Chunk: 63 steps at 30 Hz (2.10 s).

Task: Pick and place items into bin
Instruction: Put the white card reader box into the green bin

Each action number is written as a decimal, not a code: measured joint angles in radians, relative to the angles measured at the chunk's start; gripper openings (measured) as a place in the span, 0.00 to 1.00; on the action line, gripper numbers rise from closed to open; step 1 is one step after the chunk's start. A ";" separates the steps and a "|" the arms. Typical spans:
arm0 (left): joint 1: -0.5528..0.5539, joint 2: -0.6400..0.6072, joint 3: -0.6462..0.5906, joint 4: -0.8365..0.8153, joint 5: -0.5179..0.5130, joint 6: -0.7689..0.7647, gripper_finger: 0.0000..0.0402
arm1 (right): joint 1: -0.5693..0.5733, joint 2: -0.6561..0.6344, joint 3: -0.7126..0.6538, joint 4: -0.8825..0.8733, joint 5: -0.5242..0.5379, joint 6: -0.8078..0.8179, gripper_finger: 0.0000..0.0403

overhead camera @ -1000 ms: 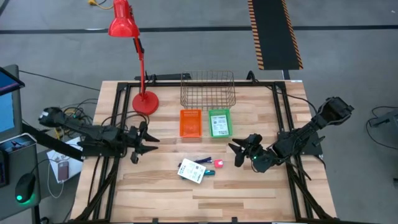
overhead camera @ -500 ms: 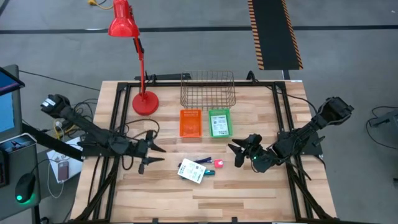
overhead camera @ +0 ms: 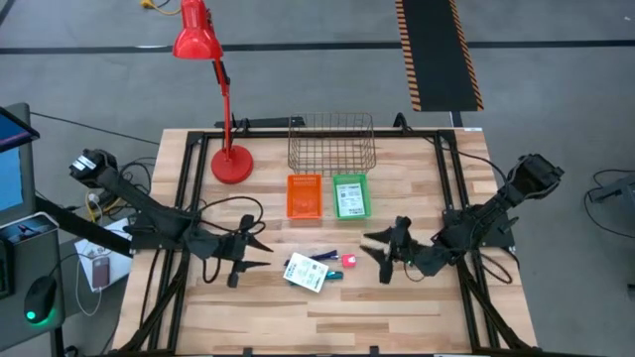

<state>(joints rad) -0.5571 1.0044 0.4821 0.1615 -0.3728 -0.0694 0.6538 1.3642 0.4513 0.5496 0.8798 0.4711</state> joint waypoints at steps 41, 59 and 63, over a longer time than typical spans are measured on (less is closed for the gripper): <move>0.000 -0.193 0.090 -0.286 0.010 -0.031 0.35 | 0.113 0.580 0.541 -0.320 0.110 -0.796 0.41; 0.000 -0.193 0.089 -0.287 0.011 -0.051 0.35 | 0.104 0.588 0.541 -0.391 0.034 -0.722 0.41; 0.000 -0.193 0.089 -0.287 0.011 -0.050 0.35 | 0.089 0.588 0.541 -0.439 -0.021 -0.676 0.41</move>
<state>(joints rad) -0.5568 0.8112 0.5713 -0.1253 -0.3622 -0.1196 0.7431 1.9518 0.9924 0.1102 0.8588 -0.2053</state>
